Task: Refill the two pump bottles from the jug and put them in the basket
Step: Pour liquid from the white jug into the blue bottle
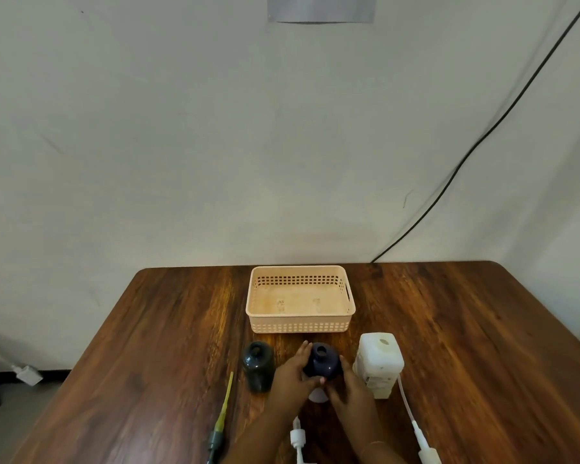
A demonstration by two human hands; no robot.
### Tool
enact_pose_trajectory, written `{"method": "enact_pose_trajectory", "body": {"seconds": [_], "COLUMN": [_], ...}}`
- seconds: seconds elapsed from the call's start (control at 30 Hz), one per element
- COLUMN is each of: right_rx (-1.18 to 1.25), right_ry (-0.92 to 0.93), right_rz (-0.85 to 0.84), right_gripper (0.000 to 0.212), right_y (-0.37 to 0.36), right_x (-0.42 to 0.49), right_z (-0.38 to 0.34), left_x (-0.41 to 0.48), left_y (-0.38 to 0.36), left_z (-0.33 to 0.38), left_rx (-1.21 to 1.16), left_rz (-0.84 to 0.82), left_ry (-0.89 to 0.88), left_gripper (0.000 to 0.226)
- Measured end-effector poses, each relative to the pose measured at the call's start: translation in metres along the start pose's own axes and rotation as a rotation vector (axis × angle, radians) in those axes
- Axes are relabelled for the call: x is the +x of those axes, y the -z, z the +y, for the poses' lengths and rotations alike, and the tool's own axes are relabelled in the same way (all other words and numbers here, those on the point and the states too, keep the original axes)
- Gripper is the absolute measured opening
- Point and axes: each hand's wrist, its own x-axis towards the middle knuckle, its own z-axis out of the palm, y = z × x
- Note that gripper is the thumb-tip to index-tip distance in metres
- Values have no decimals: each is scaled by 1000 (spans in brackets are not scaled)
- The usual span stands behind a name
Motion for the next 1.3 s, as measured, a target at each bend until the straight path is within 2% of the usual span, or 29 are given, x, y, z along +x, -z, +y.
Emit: {"method": "enact_pose_trajectory", "body": {"seconds": [0.07,0.67,1.1,1.17,1.23,1.3], "right_rx": [-29,-89,-53,-55,-120,-178], "right_ry": [-17,-58,14,52,86,100], "right_rz": [42,-11,-3,55,236,449], "right_gripper": [60,73,73,69,68,75], "right_y": [-1,10,7,7,11,14], "right_x": [-1,-53,-59,-61,-62,-56], "right_z": [-2,-6,3,4,5,8], "left_x": [0,-35,-35,-34,-33,-32], "left_y": [1,-9,-12,-12,-11,-10], "left_z": [1,-10,-4,-3,-3,-2], "left_rx": [27,135,142,153,150,153], "left_rz": [5,-14,33,29,27,31], "left_ry": [1,-35,-10,-6,-1,-7], "left_gripper": [72,73,70,71,71,70]}}
